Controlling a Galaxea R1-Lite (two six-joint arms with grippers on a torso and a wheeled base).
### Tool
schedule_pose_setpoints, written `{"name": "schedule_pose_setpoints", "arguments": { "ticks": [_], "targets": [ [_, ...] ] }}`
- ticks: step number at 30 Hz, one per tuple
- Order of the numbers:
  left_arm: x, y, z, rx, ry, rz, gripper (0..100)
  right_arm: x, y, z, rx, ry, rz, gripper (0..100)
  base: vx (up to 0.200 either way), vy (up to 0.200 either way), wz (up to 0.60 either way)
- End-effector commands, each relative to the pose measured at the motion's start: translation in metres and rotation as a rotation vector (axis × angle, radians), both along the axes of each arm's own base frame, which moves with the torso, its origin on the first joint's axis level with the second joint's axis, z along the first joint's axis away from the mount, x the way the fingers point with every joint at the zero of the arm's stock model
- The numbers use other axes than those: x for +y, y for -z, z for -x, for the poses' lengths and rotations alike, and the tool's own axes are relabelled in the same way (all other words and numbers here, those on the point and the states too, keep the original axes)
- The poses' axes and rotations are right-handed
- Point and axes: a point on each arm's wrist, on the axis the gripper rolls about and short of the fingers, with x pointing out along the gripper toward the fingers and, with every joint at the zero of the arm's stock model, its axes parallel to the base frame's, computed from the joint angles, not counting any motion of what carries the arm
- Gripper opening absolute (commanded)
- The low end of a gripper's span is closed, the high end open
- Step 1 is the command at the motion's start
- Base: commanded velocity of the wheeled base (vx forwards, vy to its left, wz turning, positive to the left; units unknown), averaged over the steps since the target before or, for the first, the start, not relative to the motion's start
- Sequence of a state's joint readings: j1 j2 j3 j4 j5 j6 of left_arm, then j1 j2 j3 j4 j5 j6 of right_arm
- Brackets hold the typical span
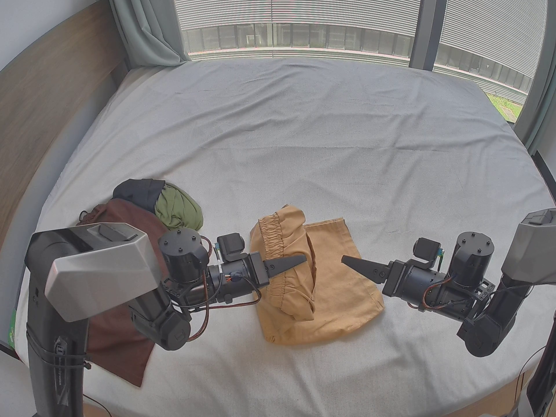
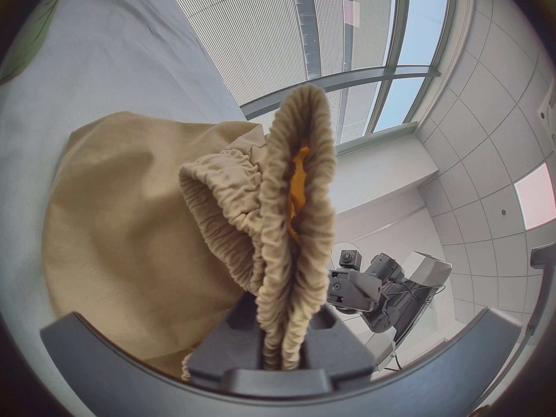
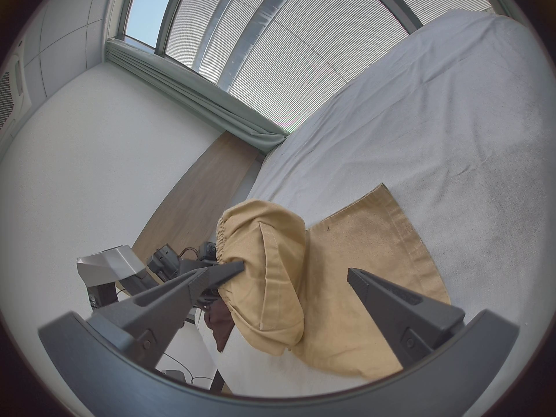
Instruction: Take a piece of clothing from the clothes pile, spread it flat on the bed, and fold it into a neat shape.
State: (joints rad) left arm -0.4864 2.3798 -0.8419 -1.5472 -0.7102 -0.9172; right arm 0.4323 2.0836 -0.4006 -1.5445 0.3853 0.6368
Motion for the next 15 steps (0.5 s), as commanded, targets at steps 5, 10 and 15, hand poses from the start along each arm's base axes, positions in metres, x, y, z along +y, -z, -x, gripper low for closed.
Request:
{"name": "schedule_pose_setpoints", "arguments": {
  "ticks": [5, 10, 15],
  "targets": [
    [-0.015, 0.018, -0.003, 0.018, 0.029, -0.010, 0, 0.001, -0.002, -0.002, -0.011, 0.008, -0.005, 100, 0.000, 0.000, 0.00],
    [-0.024, 0.026, -0.005, 0.026, 0.041, -0.005, 0, 0.001, -0.003, -0.003, -0.014, 0.008, -0.007, 100, 0.000, 0.000, 0.00],
    [-0.030, 0.035, -0.006, 0.043, 0.050, -0.006, 0, 0.001, -0.002, -0.002, -0.012, 0.008, -0.004, 100, 0.000, 0.000, 0.00]
  ]
}}
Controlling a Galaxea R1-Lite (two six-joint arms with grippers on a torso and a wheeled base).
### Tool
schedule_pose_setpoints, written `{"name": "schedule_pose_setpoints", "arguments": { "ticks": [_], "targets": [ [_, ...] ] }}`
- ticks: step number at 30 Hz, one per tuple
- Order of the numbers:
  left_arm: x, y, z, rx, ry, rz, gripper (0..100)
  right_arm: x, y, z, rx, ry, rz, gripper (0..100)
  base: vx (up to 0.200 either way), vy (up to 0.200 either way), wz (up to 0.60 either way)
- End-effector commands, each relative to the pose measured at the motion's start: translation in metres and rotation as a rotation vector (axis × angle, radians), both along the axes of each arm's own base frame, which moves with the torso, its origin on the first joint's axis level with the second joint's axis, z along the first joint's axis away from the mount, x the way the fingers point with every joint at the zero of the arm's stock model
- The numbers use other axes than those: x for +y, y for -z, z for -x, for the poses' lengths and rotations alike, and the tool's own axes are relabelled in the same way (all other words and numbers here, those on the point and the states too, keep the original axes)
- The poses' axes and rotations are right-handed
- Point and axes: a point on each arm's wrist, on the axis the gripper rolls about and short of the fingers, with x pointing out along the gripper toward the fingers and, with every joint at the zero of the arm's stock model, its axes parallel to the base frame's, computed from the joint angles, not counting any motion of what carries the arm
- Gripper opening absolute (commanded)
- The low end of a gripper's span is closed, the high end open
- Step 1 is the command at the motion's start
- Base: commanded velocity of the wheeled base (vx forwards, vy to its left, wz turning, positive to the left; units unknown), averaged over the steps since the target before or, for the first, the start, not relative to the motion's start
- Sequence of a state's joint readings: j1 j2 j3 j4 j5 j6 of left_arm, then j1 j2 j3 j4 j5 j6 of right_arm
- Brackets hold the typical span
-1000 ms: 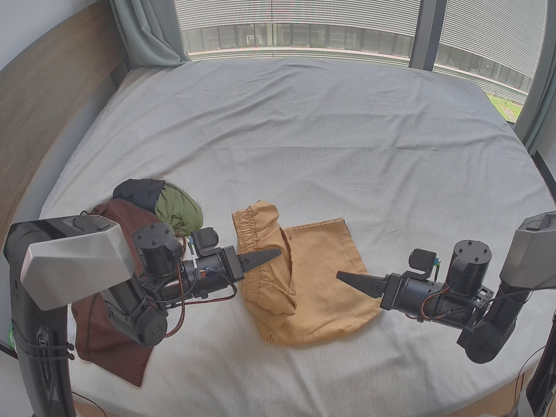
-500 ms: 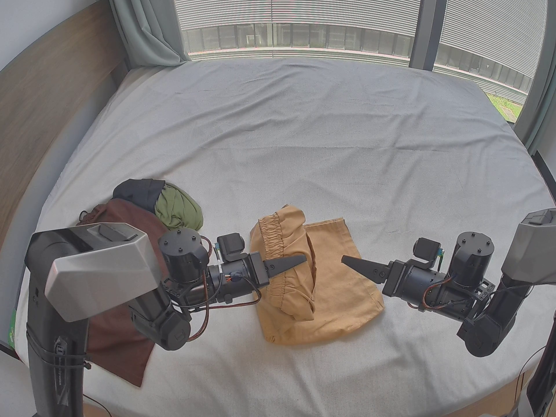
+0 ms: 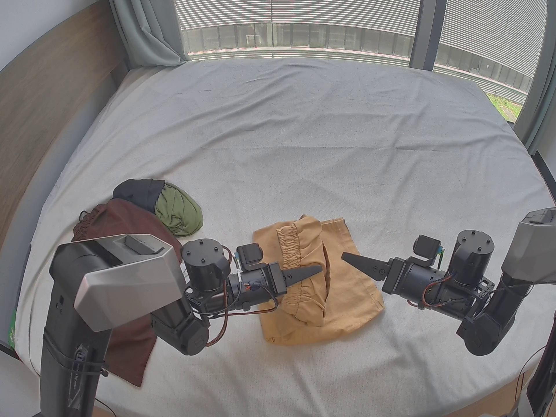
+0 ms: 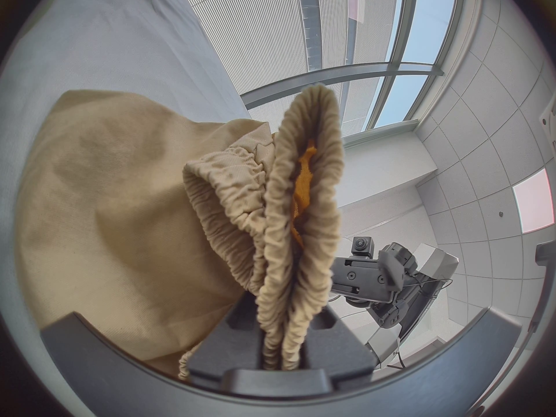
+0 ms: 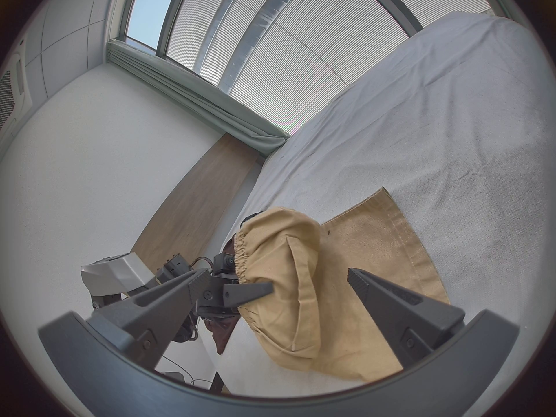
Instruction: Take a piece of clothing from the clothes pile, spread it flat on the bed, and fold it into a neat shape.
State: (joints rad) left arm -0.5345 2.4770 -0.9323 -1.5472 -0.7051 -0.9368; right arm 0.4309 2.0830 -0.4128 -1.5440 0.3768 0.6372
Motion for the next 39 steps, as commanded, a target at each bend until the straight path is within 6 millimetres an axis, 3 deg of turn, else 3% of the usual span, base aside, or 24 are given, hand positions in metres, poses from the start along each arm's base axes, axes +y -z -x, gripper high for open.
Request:
{"name": "schedule_pose_setpoints", "arguments": {
  "ticks": [1, 10, 24, 25, 39],
  "targets": [
    [-0.005, 0.016, -0.001, 0.026, 0.009, -0.014, 0, 0.000, 0.000, 0.000, 0.000, -0.002, -0.001, 100, 0.000, 0.000, 0.00],
    [-0.008, 0.032, -0.006, 0.037, -0.002, -0.022, 0, 0.001, 0.000, 0.001, 0.001, -0.004, 0.001, 100, 0.000, 0.000, 0.00],
    [-0.011, 0.034, -0.014, 0.018, -0.060, -0.011, 0, 0.000, 0.000, 0.000, -0.002, -0.002, 0.000, 100, 0.000, 0.000, 0.00],
    [-0.011, 0.034, -0.014, 0.019, -0.060, -0.012, 100, 0.000, 0.000, 0.000, -0.001, -0.002, -0.001, 100, 0.000, 0.000, 0.00],
    [-0.009, 0.033, -0.017, 0.000, -0.109, -0.014, 100, 0.000, 0.003, 0.000, 0.010, -0.002, 0.003, 100, 0.000, 0.000, 0.00]
  ]
}}
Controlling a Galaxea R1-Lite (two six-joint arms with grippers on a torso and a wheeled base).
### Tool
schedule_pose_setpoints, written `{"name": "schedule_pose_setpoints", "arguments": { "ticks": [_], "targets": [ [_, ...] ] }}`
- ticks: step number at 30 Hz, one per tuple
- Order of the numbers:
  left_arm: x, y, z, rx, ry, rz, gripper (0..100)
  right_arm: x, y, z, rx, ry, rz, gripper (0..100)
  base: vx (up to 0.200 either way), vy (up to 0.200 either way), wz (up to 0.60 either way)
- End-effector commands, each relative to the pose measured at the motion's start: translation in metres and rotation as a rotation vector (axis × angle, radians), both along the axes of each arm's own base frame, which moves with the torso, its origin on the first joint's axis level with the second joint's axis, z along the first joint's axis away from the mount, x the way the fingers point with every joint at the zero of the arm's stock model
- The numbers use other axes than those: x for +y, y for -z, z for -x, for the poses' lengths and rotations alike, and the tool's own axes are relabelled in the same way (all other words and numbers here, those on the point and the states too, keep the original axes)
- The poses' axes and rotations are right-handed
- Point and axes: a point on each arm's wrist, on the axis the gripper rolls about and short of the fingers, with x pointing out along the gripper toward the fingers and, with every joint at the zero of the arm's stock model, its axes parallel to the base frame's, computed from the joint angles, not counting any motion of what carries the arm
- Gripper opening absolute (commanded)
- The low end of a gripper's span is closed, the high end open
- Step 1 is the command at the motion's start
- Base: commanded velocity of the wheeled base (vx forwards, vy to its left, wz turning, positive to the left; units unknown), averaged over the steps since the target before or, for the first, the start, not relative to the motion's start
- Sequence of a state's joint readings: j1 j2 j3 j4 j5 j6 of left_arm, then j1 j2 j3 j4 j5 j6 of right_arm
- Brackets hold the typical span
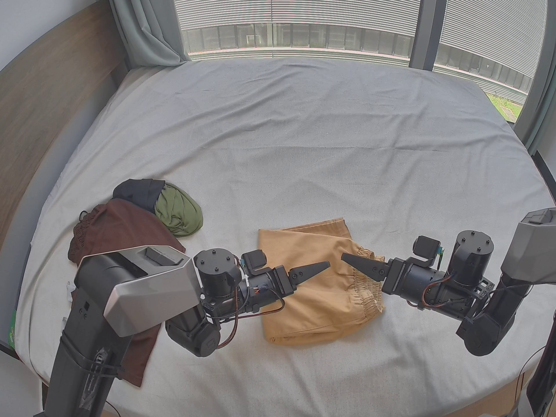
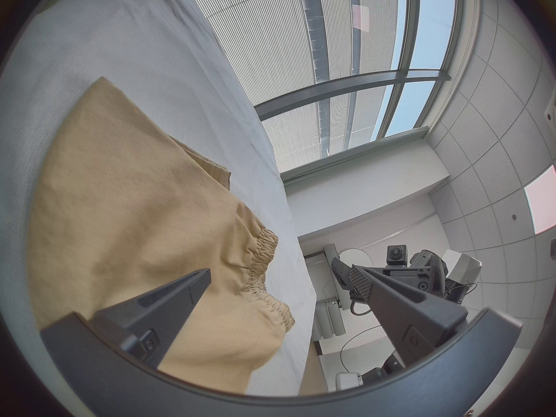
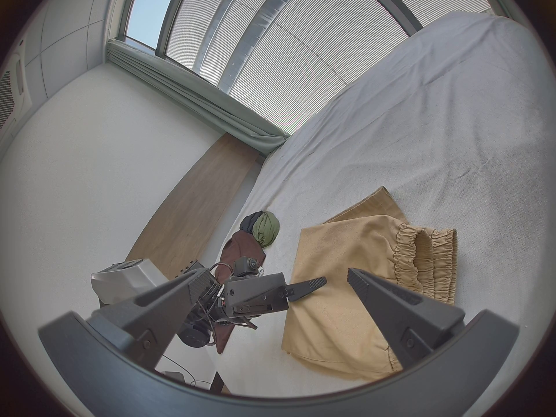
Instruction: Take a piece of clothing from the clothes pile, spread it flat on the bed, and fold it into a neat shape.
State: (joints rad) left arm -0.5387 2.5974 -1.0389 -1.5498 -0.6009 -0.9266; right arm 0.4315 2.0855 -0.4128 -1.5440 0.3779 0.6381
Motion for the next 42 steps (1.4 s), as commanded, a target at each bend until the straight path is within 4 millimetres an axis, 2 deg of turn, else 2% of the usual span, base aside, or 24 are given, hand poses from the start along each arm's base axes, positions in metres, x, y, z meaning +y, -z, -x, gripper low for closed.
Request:
{"name": "schedule_pose_setpoints", "arguments": {
  "ticks": [1, 7, 20, 26, 30, 35, 42],
  "targets": [
    [0.002, 0.001, 0.000, -0.004, -0.017, -0.010, 100, 0.000, 0.002, -0.001, 0.007, 0.001, 0.003, 100, 0.000, 0.000, 0.00],
    [0.006, -0.002, 0.004, -0.035, -0.019, -0.033, 100, 0.001, 0.008, 0.000, 0.027, -0.004, 0.012, 100, 0.000, 0.000, 0.00],
    [0.021, -0.043, 0.012, -0.091, -0.028, -0.012, 100, 0.005, 0.041, 0.003, 0.136, -0.019, 0.064, 100, 0.000, 0.000, 0.00],
    [0.025, -0.043, 0.011, -0.091, -0.043, -0.017, 100, 0.000, 0.061, 0.009, 0.212, -0.011, 0.106, 100, 0.000, 0.000, 0.00],
    [0.027, -0.041, 0.013, -0.076, -0.041, -0.022, 100, -0.004, 0.065, 0.010, 0.213, -0.011, 0.134, 100, 0.000, 0.000, 0.00],
    [0.035, -0.039, 0.011, -0.068, -0.050, -0.030, 100, -0.013, 0.081, 0.012, 0.221, -0.006, 0.213, 100, 0.000, 0.000, 0.00],
    [0.041, -0.038, 0.008, -0.098, -0.070, -0.048, 100, -0.015, 0.090, 0.012, 0.229, -0.009, 0.246, 100, 0.000, 0.000, 0.00]
  ]
}}
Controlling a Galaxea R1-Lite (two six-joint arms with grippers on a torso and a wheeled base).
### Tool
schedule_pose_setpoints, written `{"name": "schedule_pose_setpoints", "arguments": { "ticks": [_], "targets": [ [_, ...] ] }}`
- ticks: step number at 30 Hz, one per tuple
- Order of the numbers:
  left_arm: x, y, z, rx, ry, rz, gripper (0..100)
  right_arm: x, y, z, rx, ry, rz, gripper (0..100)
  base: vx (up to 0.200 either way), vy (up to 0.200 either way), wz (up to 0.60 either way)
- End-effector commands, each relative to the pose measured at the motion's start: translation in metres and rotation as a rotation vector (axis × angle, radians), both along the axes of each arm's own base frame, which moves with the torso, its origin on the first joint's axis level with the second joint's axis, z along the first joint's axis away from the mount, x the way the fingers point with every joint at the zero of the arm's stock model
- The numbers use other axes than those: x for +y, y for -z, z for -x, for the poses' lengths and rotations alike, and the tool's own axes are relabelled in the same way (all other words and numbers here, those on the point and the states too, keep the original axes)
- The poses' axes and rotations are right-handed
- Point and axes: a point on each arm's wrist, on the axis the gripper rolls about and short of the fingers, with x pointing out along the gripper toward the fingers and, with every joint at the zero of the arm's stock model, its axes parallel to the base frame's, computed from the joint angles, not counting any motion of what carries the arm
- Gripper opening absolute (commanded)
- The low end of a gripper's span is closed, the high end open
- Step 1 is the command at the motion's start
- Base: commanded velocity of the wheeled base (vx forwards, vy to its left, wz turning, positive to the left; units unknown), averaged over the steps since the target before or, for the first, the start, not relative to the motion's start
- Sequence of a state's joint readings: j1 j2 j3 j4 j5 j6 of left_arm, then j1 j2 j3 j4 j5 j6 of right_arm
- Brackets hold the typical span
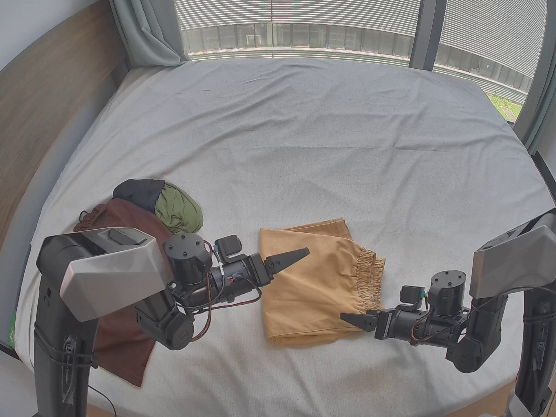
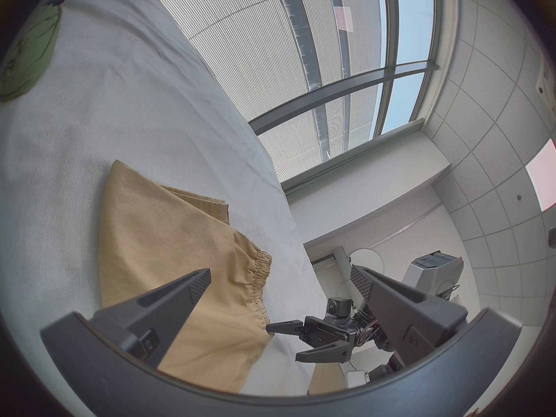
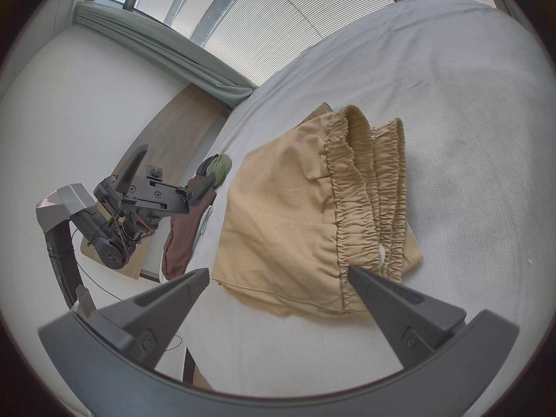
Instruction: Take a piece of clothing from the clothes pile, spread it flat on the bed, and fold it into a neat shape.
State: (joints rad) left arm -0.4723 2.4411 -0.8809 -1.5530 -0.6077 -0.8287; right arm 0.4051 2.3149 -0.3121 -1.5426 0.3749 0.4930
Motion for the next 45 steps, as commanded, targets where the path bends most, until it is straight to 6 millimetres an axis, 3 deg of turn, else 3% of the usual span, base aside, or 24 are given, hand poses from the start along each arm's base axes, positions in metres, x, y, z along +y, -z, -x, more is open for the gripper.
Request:
{"name": "schedule_pose_setpoints", "arguments": {
  "ticks": [1, 8, 14, 22, 28, 38, 45],
  "targets": [
    [0.005, 0.000, -0.002, -0.020, -0.014, -0.013, 100, -0.001, 0.009, 0.001, 0.029, 0.003, 0.013, 100, 0.000, 0.000, 0.00],
    [0.012, 0.003, 0.003, -0.005, -0.016, -0.033, 100, 0.001, 0.009, 0.001, 0.028, -0.006, 0.013, 100, 0.000, 0.000, 0.00],
    [0.035, -0.012, 0.010, -0.004, 0.050, -0.031, 100, 0.002, 0.007, 0.001, 0.021, -0.007, 0.009, 100, 0.000, 0.000, 0.00],
    [0.054, -0.020, 0.014, -0.061, 0.012, -0.069, 100, 0.003, -0.004, 0.001, -0.014, -0.014, -0.005, 100, 0.000, 0.000, 0.00],
    [0.075, -0.030, 0.030, -0.100, -0.024, -0.117, 100, 0.004, -0.012, 0.001, -0.042, -0.022, -0.020, 100, 0.000, 0.000, 0.00],
    [0.129, -0.061, 0.054, -0.317, -0.072, -0.227, 100, 0.006, -0.015, 0.001, -0.055, -0.026, -0.024, 100, 0.000, 0.000, 0.00],
    [0.158, -0.053, 0.064, -0.560, -0.112, -0.437, 100, 0.006, -0.016, 0.000, -0.059, -0.026, -0.027, 100, 0.000, 0.000, 0.00]
  ]
}}
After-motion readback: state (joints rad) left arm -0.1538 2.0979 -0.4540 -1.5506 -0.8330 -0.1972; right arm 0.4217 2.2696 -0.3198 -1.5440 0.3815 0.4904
